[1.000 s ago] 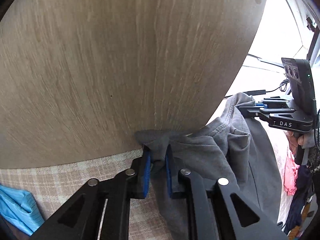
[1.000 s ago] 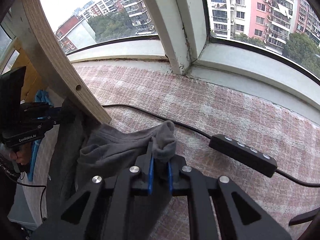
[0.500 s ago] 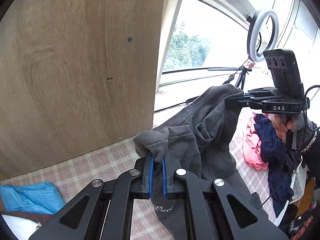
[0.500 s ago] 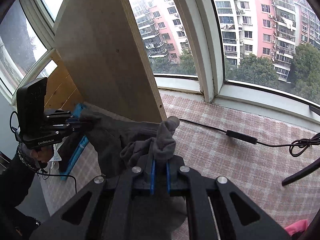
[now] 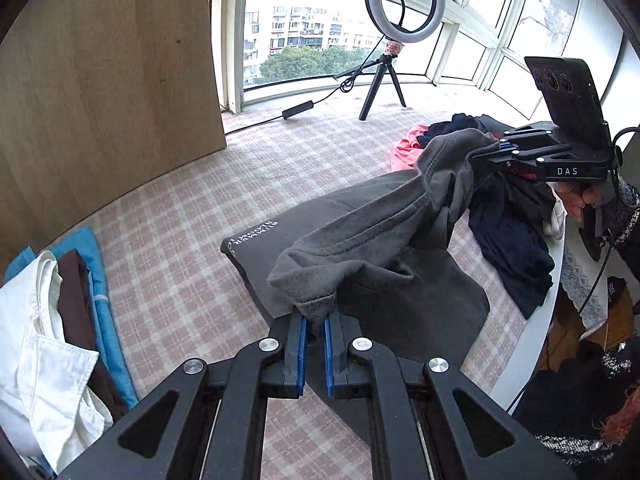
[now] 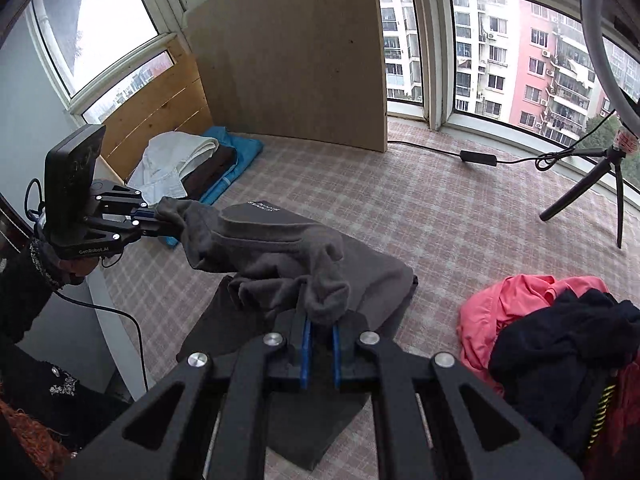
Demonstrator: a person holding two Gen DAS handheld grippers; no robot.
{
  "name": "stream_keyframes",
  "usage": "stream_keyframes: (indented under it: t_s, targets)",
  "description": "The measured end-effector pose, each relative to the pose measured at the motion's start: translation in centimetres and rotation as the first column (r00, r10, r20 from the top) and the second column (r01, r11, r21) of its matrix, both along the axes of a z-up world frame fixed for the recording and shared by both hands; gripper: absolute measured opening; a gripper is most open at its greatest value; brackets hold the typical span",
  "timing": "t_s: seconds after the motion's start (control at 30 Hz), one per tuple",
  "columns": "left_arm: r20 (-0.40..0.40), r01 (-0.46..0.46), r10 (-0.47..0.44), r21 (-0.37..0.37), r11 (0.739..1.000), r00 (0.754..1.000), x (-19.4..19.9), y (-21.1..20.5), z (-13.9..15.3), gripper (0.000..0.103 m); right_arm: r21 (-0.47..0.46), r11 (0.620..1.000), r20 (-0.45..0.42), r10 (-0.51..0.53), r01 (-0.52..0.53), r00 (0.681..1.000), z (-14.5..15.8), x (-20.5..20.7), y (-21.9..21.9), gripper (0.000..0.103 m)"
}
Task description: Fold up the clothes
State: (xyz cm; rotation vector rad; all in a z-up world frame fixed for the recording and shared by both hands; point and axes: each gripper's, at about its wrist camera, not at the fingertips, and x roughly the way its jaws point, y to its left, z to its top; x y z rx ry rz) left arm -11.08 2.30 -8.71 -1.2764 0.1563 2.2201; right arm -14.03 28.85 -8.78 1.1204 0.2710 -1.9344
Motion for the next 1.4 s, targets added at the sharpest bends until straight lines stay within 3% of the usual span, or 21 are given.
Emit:
stream_keyframes:
  t_s: [0.13, 0.23, 0.47, 0.57, 0.6, 0.7, 0.8, 0.93, 1.0, 1.07, 1.17, 1.2, 1.3, 1.4]
  targets:
    - [0.088, 0.014, -0.016, 0.013, 1.0, 0.996, 3.3, 1.2, -4.1, 0.006, 0.056, 0.998, 0.054, -0.027, 0.024, 0.998, -5.7, 2.8, 1.3, 0.008]
    - [0.114, -0.01, 0.007, 0.032, 0.999, 0.993, 4.3, 1.3, -5.3, 0.006, 0.069, 0.997, 0.078, -0.051, 0.046, 0.996, -8.0, 3.9, 2.1, 0.008]
    - [0.1, -0.027, 0.018, 0.082, 0.996, 0.995, 6.5, 1.2, -5.1, 0.006, 0.017, 0.998, 0.058, -0.057, 0.056, 0.997, -6.6, 5.3, 3.7, 0.008]
    - [0.13, 0.021, -0.015, -0.039, 0.999, 0.991, 8.4, 1.3, -7.0, 0.013, 0.042, 0.999, 0.092, -0.031, 0.027, 0.995, -7.4, 6.2, 4.3, 0.014]
    - [0.14, 0.037, -0.026, -0.079, 0.996, 0.99, 9.0, 1.3, -7.6, 0.017, 0.043, 0.999, 0.104, -0.034, 0.029, 0.994, -7.3, 6.6, 4.9, 0.026]
    - [0.194, 0.07, -0.042, -0.139, 0.988, 0.98, 11.2, -0.1, -8.6, 0.017, 0.048, 0.998, 0.139, -0.042, 0.036, 0.989, -7.2, 7.6, 6.6, 0.029]
    - [0.202, 0.028, -0.006, -0.106, 0.994, 0.979, 11.7, -1.9, -7.0, 0.017, 0.053, 0.998, 0.174, -0.05, 0.042, 0.983, -7.0, 8.6, 8.2, 0.029]
    - [0.109, 0.001, 0.004, -0.052, 0.999, 0.994, 9.0, -0.6, -4.6, 0.022, -0.002, 0.997, 0.201, -0.078, 0.08, 0.976, -6.5, 7.6, 8.1, 0.029]
    - [0.072, 0.028, -0.025, -0.04, 0.999, 0.997, 7.5, 1.2, -4.5, 0.022, 0.011, 0.998, 0.169, -0.067, 0.066, 0.983, -7.0, 6.9, 5.7, 0.029]
    - [0.1, 0.115, -0.112, -0.027, 0.993, 0.989, 7.2, 3.2, -5.9, 0.022, 0.041, 0.998, 0.168, -0.054, 0.048, 0.984, -8.2, 6.5, 3.6, 0.029]
    - [0.255, 0.267, -0.237, -0.089, 0.96, 0.937, 9.7, 5.1, -9.2, 0.024, 0.12, 0.991, 0.286, 0.017, -0.053, 0.958, -11.5, 8.0, 1.8, 0.029]
    - [0.253, 0.288, -0.252, -0.116, 0.951, 0.934, 11.2, 4.8, -9.3, 0.024, 0.146, 0.985, 0.295, 0.043, -0.09, 0.955, -11.7, 8.7, 1.9, 0.029]
    - [0.234, 0.197, -0.173, -0.081, 0.977, 0.957, 11.2, 2.3, -7.2, 0.023, 0.109, 0.992, 0.264, 0.032, -0.062, 0.964, -9.7, 8.9, 3.7, 0.029]
    - [0.208, 0.01, -0.004, -0.028, 1.0, 0.978, 7.0, -0.2, -5.7, 0.025, -0.024, 0.994, 0.285, -0.095, 0.107, 0.954, -7.4, 4.3, 5.8, 0.032]
